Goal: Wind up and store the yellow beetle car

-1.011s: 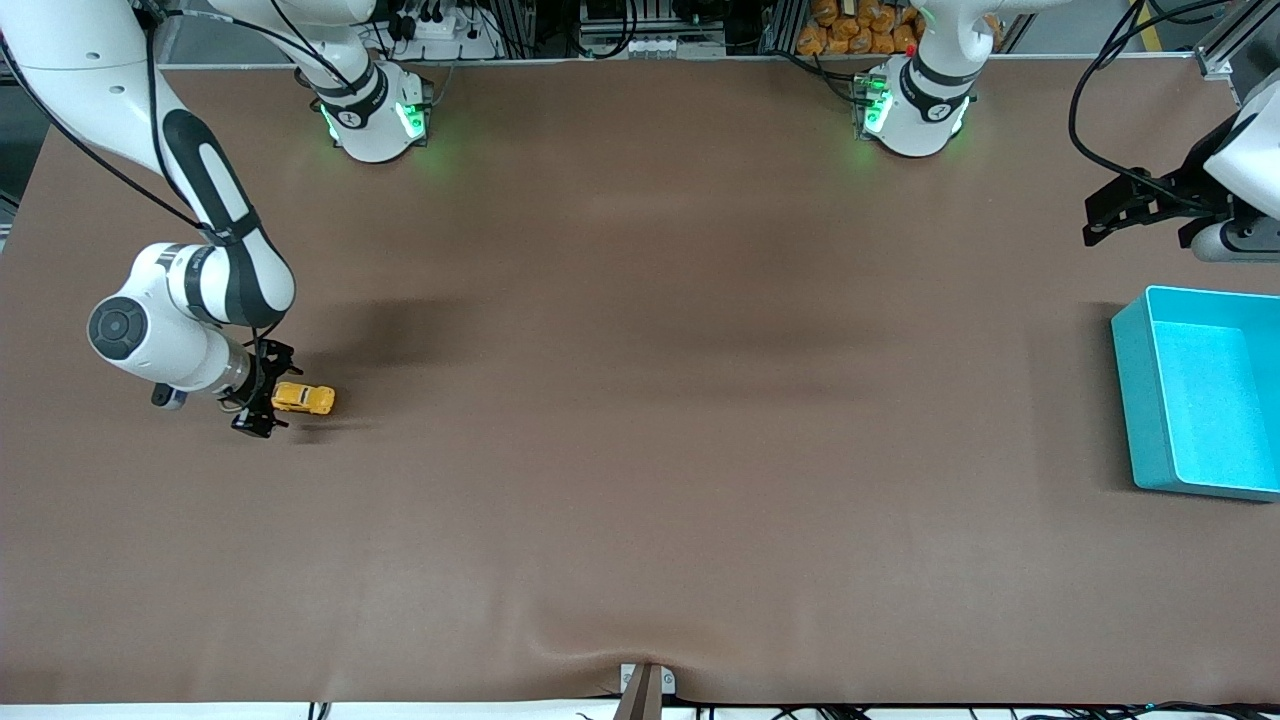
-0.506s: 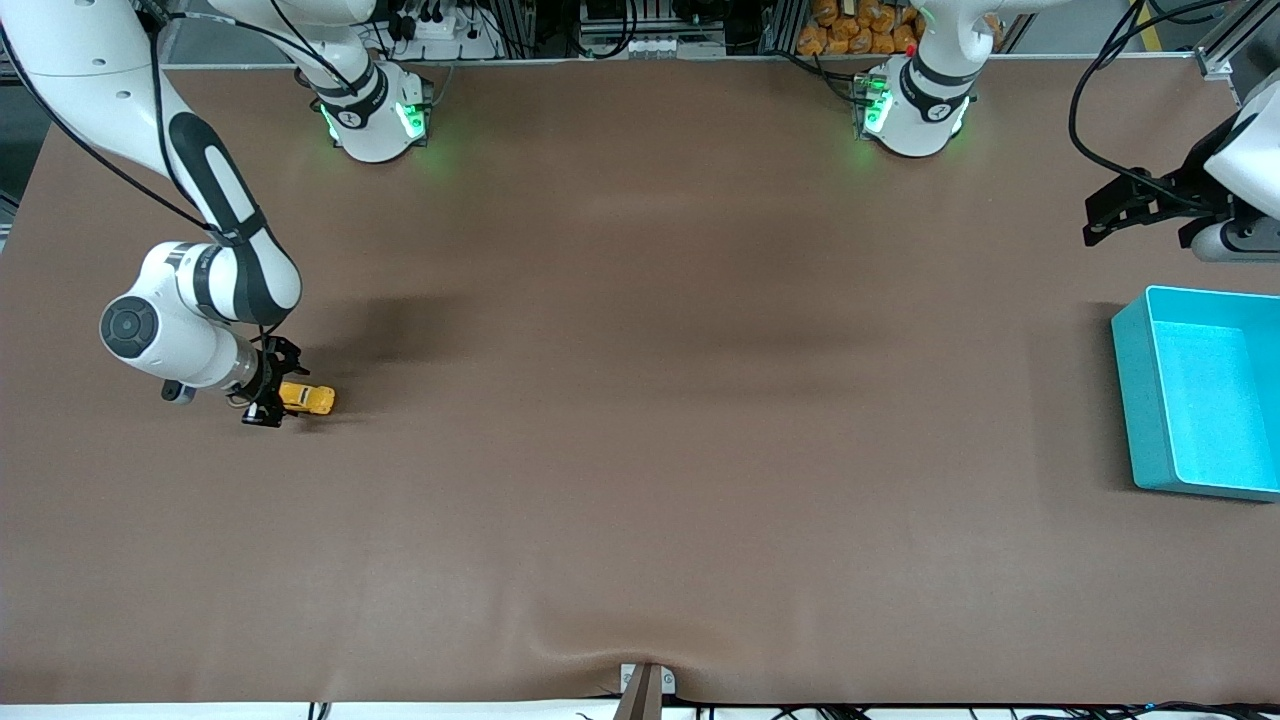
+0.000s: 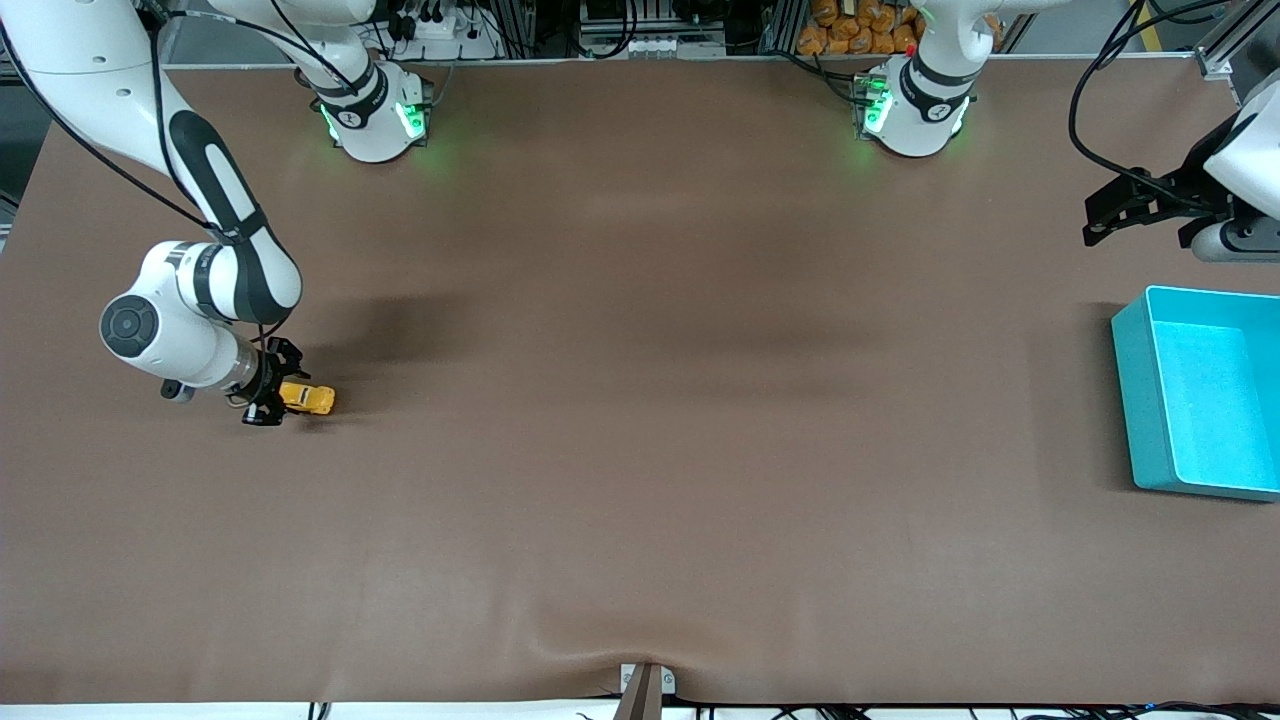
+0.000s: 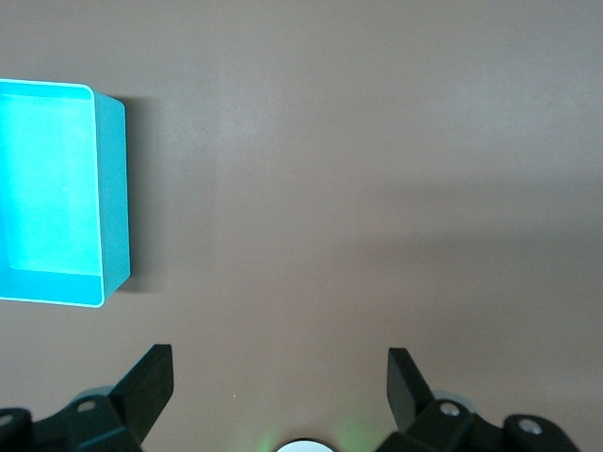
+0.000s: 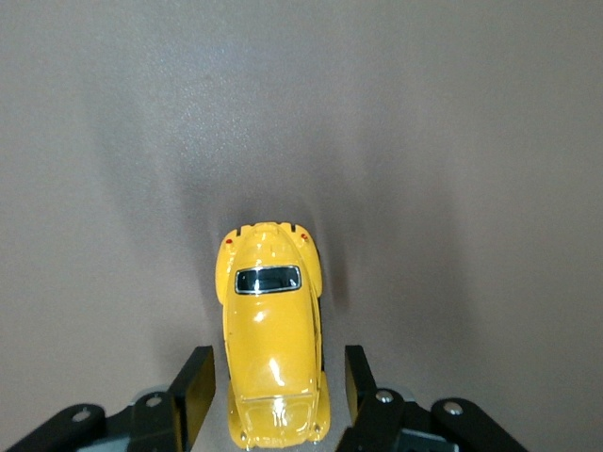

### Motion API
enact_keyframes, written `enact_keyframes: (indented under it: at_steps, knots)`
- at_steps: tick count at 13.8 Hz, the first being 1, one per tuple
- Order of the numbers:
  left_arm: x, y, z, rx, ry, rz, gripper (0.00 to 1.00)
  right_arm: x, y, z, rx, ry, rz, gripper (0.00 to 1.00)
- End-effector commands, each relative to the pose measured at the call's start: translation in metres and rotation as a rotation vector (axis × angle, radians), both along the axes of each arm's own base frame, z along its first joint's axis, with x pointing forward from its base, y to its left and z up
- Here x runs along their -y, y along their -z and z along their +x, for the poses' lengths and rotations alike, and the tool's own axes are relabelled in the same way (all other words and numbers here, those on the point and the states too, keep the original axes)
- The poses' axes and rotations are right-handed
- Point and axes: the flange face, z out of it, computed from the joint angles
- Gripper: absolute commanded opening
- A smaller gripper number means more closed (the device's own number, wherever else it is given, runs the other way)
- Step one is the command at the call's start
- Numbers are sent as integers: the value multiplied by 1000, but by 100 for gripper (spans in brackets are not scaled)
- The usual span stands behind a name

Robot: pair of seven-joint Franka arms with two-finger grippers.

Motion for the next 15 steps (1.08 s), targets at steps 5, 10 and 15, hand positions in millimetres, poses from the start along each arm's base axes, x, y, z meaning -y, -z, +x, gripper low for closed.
enact_keyframes:
  at_steps: [5, 10, 15]
  knots:
    - [0, -7, -3, 12, 3, -18, 100, -3, -2, -4, 5, 13, -5, 22]
    - [0, -7, -3, 12, 3, -18, 100, -8, 9, -5, -8, -42, -32, 16]
    - [-2, -7, -3, 12, 0, -18, 100, -7, 15, -5, -5, -64, -42, 14]
